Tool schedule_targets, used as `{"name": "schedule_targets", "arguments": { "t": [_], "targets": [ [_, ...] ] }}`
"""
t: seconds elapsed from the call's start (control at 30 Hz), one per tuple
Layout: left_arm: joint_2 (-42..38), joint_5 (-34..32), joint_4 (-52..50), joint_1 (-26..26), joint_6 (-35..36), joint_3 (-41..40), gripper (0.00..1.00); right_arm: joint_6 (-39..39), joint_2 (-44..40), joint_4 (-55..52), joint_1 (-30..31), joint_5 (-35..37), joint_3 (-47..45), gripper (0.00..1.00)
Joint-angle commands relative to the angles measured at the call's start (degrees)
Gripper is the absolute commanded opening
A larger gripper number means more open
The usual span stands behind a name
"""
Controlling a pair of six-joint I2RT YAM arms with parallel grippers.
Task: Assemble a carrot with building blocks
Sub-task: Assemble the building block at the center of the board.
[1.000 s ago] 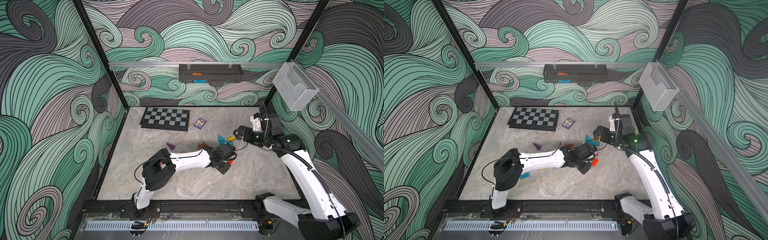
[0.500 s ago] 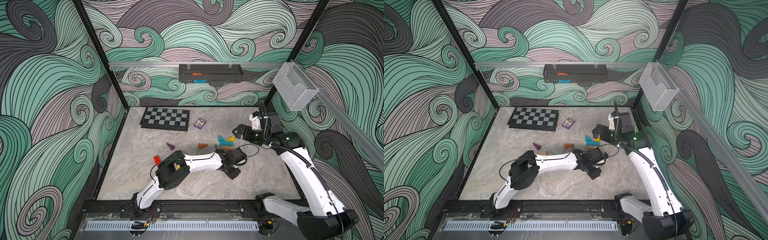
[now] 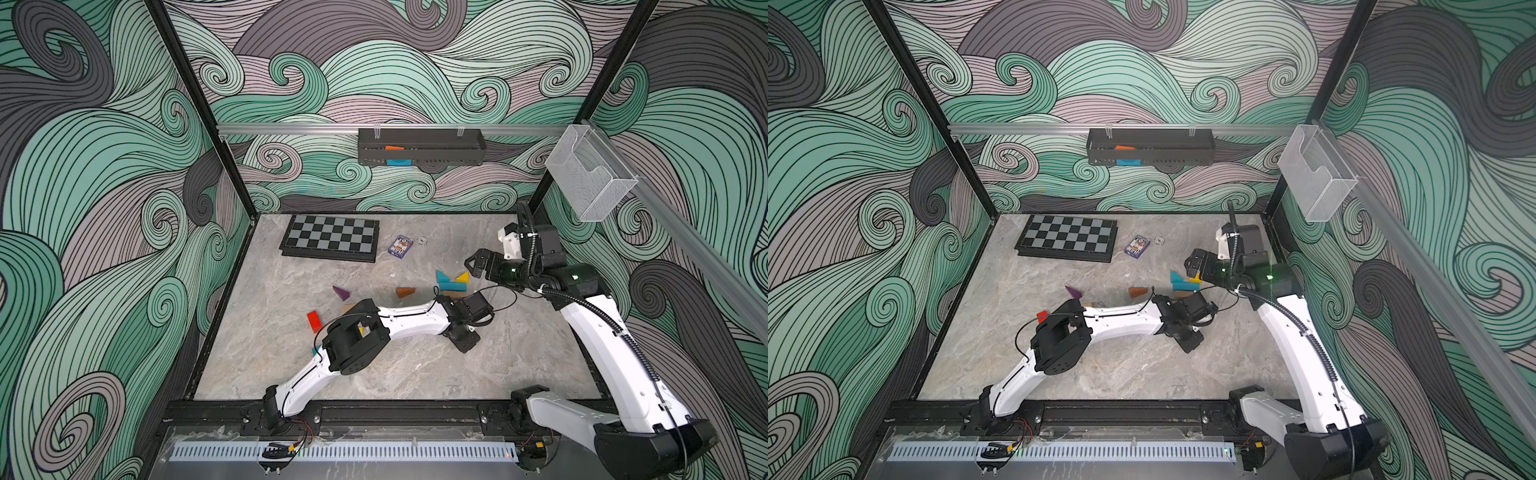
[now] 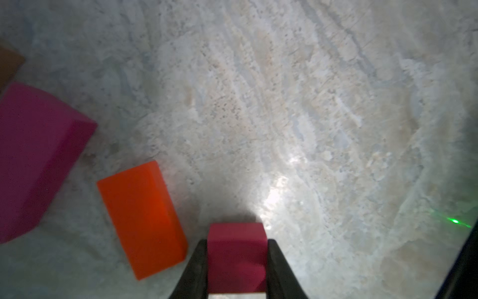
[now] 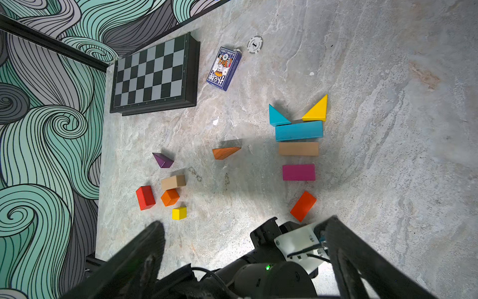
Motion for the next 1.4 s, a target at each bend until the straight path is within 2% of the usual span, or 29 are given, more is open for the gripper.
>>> {"name": "schedule_targets", "arguments": {
  "t": [0.0,0.53,0.8,1.1,1.37],
  "targets": [
    [1.9,-2.2,-2.1,1.2,2.5,2.1,0.00,-0.5,0.0,-0.2,-0.1,-0.6,1.4,0.97],
    [1.7,-5.3,-2.3,2.2,4.7,2.5,0.05,-0.7,0.3,0.4,-0.2,-0.5,1.1,0.97],
    [0.7,-5.2,-2.1,2.2,5.0,2.3,0.18,-0.8,0.6,0.6,-0.1,-0.7,1.4,0.97],
    [-0.8,-4.1,-1.8,2.2,4.2,0.7,0.27,-0.8,0.9,1.0,-0.2,-0.9,1.2,0.98],
    [-2.2,-3.5,-1.5,2.1,3.5,-0.3,0.42,-1.0,1.1,1.2,-0.2,-1.0,1.3,0.99]
  ]
}}
